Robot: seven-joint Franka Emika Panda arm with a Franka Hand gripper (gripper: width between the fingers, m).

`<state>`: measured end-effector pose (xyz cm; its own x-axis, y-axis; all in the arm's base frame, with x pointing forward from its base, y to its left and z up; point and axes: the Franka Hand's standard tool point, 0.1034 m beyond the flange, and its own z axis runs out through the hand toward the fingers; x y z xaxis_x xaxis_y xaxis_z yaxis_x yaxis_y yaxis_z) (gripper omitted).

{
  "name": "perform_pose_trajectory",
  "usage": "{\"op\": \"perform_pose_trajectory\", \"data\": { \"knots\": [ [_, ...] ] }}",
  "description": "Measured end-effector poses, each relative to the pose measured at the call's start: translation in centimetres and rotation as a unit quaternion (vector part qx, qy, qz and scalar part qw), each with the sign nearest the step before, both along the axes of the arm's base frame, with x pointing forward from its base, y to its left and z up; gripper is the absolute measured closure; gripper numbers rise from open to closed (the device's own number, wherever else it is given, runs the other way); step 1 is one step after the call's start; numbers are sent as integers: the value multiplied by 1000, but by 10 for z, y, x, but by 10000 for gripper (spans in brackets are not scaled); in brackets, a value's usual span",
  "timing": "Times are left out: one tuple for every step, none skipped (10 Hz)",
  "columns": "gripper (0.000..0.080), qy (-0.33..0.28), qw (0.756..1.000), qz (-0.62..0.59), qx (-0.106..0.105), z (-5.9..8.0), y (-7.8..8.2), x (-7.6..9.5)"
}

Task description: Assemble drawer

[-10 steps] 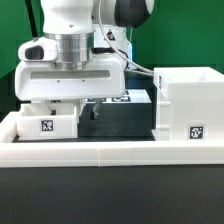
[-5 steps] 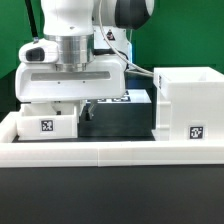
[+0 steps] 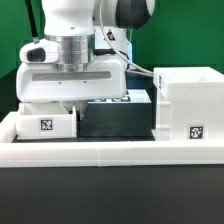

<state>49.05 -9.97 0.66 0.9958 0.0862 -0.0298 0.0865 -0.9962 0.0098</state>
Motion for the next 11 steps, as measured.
{"op": "perform_pose_trajectory", "data": {
  "knots": [
    [758,0,1000,0,0,0,0,0],
    [758,0,1000,0,0,0,0,0],
    [758,0,1000,0,0,0,0,0],
    [758,0,1000,0,0,0,0,0],
    [758,0,1000,0,0,0,0,0],
    [758,1,1000,7,-1,1,2,1],
    [758,3,1000,20,-1,4,8,2],
    [757,4,1000,24,4,12,13,4],
    [757,6,1000,24,8,19,17,6],
    [757,6,1000,28,12,25,20,7],
    [757,6,999,35,11,22,18,6]
  ]
}}
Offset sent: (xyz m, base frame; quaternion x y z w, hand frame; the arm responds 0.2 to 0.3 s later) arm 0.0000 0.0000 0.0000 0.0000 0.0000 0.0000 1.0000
